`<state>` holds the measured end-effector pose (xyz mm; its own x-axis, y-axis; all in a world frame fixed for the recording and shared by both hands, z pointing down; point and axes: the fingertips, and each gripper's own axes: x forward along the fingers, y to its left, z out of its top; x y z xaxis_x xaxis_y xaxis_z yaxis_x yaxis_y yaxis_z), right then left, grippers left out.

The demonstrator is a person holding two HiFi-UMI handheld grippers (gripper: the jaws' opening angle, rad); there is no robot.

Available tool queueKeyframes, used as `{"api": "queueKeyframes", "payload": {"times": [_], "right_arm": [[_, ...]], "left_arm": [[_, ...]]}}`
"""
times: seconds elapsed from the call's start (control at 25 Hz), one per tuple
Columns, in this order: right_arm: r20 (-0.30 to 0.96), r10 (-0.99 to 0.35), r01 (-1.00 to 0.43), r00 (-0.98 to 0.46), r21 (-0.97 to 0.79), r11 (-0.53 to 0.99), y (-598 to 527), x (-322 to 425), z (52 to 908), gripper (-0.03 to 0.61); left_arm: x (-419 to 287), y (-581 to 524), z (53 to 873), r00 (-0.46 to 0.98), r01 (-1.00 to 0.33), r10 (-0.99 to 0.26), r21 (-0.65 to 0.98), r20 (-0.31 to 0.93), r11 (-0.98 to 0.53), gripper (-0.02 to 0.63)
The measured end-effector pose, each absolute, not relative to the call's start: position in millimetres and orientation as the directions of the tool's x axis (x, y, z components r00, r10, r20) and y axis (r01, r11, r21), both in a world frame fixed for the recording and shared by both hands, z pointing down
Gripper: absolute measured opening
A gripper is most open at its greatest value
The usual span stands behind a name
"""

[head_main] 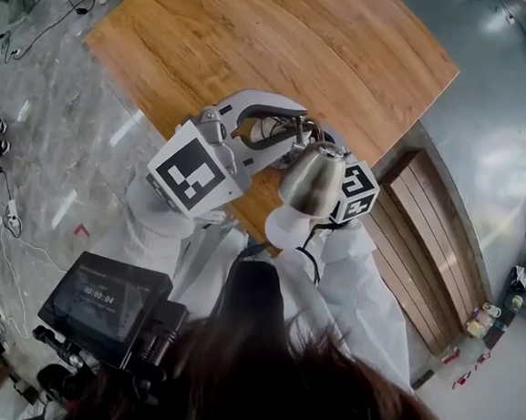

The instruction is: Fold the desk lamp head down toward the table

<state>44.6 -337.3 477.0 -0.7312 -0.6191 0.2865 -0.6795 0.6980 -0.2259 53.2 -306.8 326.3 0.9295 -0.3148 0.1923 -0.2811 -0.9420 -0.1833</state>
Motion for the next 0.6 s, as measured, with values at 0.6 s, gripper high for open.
{"api": "queueKeyframes", "payload": {"times": [0.6], "right_arm": [[0.310, -0.556, -0.635, -0.771, -0.318, 0.704, -334.0, 36.8, 464.9, 0.133]], "left_arm": [[48.2, -291.9, 323.6, 0.893, -0.252, -0.388, -0.460, 0.227, -0.851, 0.038]]}}
